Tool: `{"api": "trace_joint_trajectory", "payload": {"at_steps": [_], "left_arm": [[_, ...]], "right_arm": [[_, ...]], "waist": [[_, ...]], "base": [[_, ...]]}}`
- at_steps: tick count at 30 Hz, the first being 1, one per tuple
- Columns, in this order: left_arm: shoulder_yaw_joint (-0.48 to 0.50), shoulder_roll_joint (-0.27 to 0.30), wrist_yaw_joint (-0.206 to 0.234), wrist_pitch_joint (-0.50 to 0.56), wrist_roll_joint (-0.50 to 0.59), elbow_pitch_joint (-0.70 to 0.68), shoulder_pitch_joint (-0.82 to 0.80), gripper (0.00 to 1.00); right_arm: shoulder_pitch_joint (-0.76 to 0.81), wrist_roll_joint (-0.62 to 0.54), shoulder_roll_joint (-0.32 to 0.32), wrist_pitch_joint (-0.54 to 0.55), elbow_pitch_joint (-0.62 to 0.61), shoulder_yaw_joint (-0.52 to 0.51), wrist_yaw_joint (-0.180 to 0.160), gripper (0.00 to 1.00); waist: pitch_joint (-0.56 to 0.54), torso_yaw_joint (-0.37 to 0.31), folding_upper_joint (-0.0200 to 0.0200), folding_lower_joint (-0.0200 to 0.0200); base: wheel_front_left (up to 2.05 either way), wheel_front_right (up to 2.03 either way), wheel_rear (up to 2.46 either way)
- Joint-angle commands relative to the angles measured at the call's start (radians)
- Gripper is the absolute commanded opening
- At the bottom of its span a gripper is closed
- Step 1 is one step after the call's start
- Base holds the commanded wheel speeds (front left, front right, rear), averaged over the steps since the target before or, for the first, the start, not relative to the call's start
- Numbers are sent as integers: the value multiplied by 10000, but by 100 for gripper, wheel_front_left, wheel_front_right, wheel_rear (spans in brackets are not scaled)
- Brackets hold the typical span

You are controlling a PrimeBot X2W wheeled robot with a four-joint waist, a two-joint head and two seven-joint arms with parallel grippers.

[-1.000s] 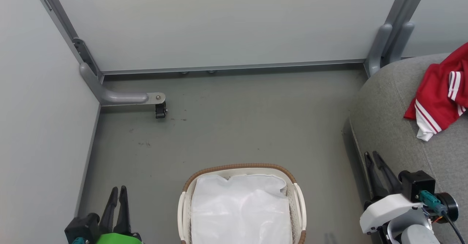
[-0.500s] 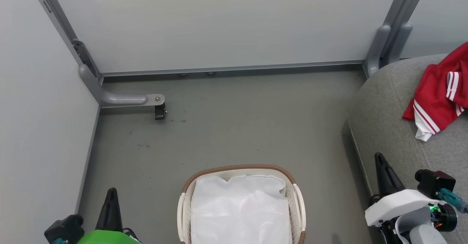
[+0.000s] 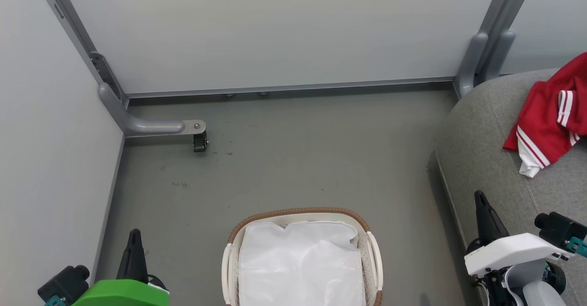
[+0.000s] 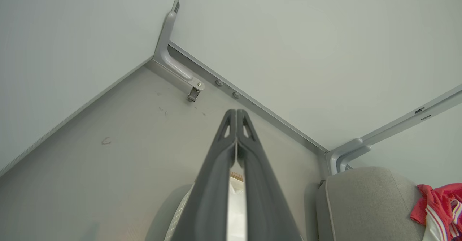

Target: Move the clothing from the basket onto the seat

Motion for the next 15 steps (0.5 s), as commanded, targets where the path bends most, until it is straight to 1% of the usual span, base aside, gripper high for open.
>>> {"api": "trace_joint_trajectory", "payload": {"at_steps": [1,15], "left_arm": [[71,76,-9,68,-375,-176,-297,0],[208,90,-12,560,-2189,-297,-495,0]], "right_arm": [[-110,407,-78,96,-180,-47,-3,0],[-124,2421,-85,590,-295,-117,-5,0]], "waist": [[-5,-3,0,0],[-58,-39,0,0]], "base": [[0,0,0],[0,0,0]]}}
